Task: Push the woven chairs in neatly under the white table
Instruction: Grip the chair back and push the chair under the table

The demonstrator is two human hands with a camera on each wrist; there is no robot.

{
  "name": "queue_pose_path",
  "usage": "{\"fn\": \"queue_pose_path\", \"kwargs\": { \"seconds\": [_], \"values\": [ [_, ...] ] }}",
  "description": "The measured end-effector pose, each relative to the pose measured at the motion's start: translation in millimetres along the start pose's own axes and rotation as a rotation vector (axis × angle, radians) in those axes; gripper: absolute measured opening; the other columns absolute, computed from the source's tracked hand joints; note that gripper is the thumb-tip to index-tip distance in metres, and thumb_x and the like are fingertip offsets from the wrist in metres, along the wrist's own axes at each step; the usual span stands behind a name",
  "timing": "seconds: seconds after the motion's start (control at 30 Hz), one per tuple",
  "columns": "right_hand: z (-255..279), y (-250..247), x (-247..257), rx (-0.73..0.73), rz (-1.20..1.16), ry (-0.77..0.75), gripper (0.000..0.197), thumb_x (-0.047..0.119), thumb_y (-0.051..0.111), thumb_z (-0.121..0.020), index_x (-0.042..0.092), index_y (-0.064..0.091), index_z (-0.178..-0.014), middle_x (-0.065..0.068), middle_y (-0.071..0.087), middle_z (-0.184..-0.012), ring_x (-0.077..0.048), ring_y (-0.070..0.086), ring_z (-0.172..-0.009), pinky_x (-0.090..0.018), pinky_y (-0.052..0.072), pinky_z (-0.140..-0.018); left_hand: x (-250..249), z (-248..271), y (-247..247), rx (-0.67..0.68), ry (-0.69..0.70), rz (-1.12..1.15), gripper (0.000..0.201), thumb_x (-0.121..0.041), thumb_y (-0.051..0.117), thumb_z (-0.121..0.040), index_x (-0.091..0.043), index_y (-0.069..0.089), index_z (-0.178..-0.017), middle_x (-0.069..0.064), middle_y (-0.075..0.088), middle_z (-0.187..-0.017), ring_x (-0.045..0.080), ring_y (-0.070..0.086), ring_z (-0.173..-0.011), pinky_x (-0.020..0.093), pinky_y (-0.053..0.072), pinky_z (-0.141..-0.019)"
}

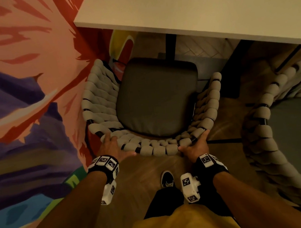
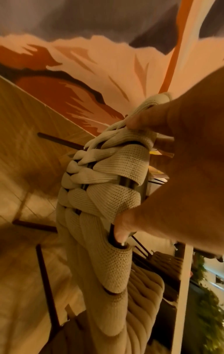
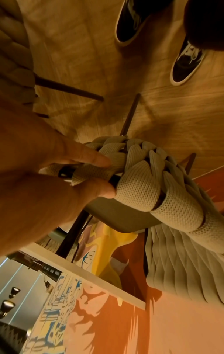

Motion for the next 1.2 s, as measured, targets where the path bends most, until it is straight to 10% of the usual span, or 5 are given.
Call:
{"fn": "queue_pose_path", "kwargs": {
  "seconds": [0.67, 0.83, 1.1, 1.2],
  "values": [
    [6.2, 40.1, 28.9, 0.116, 0.053, 0.003, 0.128, 0.015, 0.078, -0.077, 0.023, -0.029, -0.146, -0.014, 0.027, -0.155, -0.033, 0.038, -0.137, -0.045, 0.037, -0.111, 31.9, -36.3, -21.9, 0.034, -0.086, -0.063, 0.113, -0.072, 0.068, -0.063, -0.022, 0.018, -0.151, 0.006, -0.001, -0.162, 0.037, 0.005, -0.148, 0.051, 0.022, -0.118],
    [7.9, 2.3, 22.8, 0.196, 0.104, -0.094, 0.093, 0.028, 0.071, -0.084, 0.031, 0.007, -0.152, -0.008, 0.042, -0.148, -0.031, 0.047, -0.131, -0.047, 0.041, -0.107, -37.0, -5.0, -37.1, -0.029, 0.135, -0.019, 0.059, -0.05, 0.063, -0.083, -0.019, 0.052, -0.132, 0.008, 0.054, -0.135, 0.027, 0.053, -0.122, 0.039, 0.045, -0.1],
    [-3.2, -150.9, -56.6, -0.071, -0.401, 0.114, 0.057, 0.014, 0.061, -0.093, 0.008, 0.035, -0.144, -0.012, 0.058, -0.102, -0.026, 0.062, -0.078, -0.039, 0.053, -0.069, -205.5, 79.1, -29.8, 0.083, 0.63, 0.151, 0.029, -0.038, 0.063, -0.086, -0.029, 0.061, -0.114, -0.002, 0.064, -0.116, 0.016, 0.06, -0.103, 0.032, 0.05, -0.088],
    [-1.5, -216.4, -123.6, -0.196, -0.604, 0.241, 0.047, 0.018, 0.056, -0.096, -0.002, 0.044, -0.137, -0.022, 0.06, -0.104, -0.032, 0.063, -0.09, -0.037, 0.054, -0.08, -278.3, 114.3, -2.6, 0.122, 0.758, 0.07, 0.03, -0.039, 0.064, -0.086, -0.03, 0.061, -0.114, -0.002, 0.063, -0.118, 0.017, 0.06, -0.106, 0.035, 0.05, -0.094]
  ]
}}
Point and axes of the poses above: each hand's wrist, its own z-axis away from the middle knuckle, its own y-axis out of the palm, x = y × z, the point moved 5 cm from there along -z, towards the middle knuckle
